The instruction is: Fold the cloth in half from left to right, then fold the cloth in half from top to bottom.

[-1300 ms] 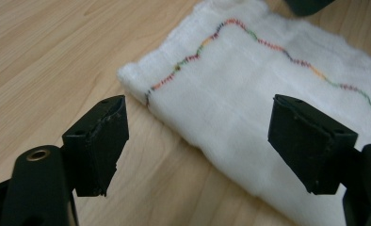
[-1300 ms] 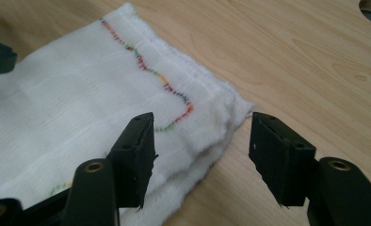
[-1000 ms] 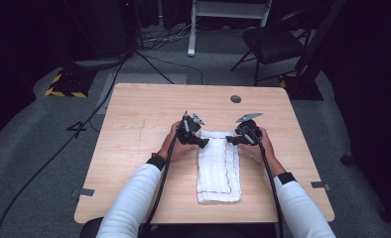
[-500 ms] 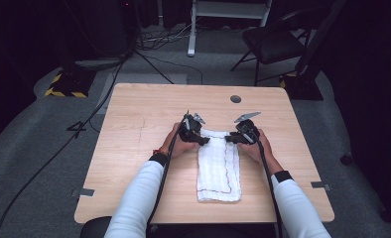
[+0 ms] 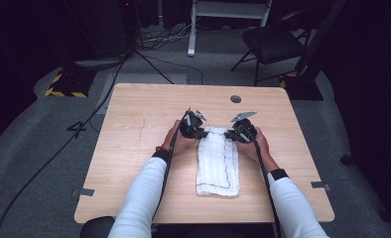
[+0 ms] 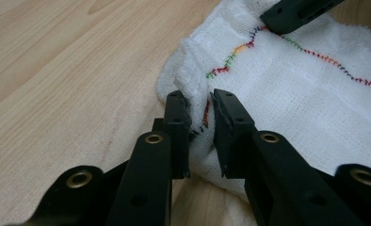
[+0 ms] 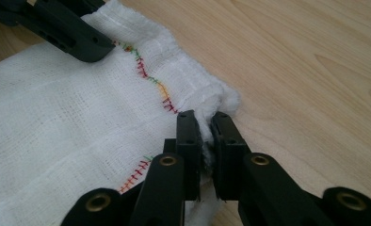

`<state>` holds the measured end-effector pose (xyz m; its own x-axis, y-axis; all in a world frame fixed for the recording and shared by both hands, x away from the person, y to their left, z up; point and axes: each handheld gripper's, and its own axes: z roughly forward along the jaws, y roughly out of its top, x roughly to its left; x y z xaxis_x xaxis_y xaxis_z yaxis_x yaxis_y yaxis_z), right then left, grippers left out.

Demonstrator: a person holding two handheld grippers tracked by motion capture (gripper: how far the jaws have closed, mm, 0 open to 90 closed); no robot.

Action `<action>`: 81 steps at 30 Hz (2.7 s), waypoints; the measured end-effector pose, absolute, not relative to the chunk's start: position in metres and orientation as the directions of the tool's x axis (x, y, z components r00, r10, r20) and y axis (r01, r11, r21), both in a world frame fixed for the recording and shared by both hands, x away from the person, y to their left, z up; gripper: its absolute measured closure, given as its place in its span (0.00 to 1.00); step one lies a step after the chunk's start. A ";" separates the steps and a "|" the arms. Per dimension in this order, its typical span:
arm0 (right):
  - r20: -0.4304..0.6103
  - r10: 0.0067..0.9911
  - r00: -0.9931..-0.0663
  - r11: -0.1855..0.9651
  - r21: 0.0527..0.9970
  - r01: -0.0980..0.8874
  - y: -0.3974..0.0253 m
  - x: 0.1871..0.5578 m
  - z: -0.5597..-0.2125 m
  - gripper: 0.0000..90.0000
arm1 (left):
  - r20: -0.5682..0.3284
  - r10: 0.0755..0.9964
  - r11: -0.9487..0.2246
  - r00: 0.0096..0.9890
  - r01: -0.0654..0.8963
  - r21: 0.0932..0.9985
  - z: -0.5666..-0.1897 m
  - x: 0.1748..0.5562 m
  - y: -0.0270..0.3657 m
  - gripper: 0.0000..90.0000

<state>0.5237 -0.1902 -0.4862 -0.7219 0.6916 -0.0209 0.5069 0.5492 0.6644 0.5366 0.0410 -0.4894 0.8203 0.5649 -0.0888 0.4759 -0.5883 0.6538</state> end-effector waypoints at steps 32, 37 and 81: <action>-0.108 0.757 -0.645 0.456 0.794 0.402 -0.197 0.535 -0.423 0.94 | 0.048 0.616 -0.540 0.786 0.377 0.752 -0.420 0.551 0.035 0.90; -0.120 0.739 -0.663 0.471 0.796 0.380 -0.197 0.528 -0.417 0.94 | 0.056 0.589 -0.549 0.806 0.348 0.760 -0.416 0.544 0.039 0.90; -0.049 0.396 -0.917 0.627 0.744 0.231 -0.215 0.399 -0.457 0.91 | 0.104 0.231 -0.727 0.967 0.100 0.680 -0.458 0.405 0.063 0.85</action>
